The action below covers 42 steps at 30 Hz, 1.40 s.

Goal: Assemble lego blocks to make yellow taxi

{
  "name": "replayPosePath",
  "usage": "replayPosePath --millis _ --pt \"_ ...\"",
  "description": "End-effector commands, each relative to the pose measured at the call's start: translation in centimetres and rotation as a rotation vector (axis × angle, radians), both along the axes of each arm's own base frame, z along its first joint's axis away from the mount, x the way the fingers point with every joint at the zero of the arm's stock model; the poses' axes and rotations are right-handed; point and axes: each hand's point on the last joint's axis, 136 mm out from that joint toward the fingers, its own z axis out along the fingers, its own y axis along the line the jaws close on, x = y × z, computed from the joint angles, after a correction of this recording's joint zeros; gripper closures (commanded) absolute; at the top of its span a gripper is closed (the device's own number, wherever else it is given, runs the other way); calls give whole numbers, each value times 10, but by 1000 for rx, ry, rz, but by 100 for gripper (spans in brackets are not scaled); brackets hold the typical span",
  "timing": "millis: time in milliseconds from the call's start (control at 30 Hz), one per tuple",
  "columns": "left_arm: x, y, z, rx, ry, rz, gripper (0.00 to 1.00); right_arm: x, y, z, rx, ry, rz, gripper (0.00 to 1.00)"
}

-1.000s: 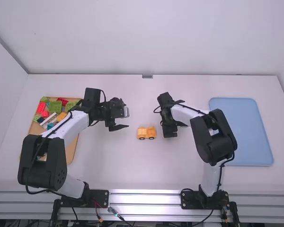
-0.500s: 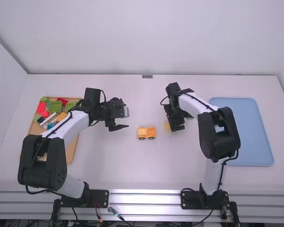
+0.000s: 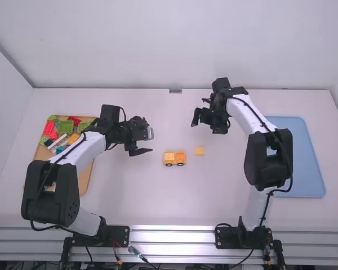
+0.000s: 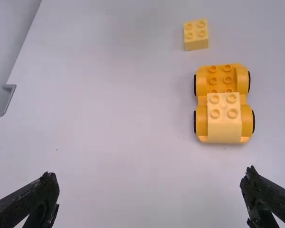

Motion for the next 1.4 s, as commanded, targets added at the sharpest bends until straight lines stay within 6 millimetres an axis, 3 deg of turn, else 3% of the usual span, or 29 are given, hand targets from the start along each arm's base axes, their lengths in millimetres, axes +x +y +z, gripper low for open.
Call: replayPosePath --millis 0,300,400,567,733,933,1367 --pt "-4 -1 0 -4 4 -3 1 13 -20 -12 -134 -153 314 1" --pt "2 1 2 11 -28 2 1 24 -39 -20 -179 -194 300 1" --pt "4 1 3 6 -33 8 1 27 -42 -18 -173 -231 384 1" --pt "-1 0 1 -1 -9 1 1 13 -2 -16 10 -454 886 1" --pt "-8 -3 -5 -13 1 -16 1 -29 29 0 253 -724 1284 1" --pt "-28 -24 -5 -150 -33 -184 1 -34 25 -8 268 -799 1326 1" --pt "-29 -51 -26 -421 98 -265 1 -36 17 -26 198 -785 1384 1"
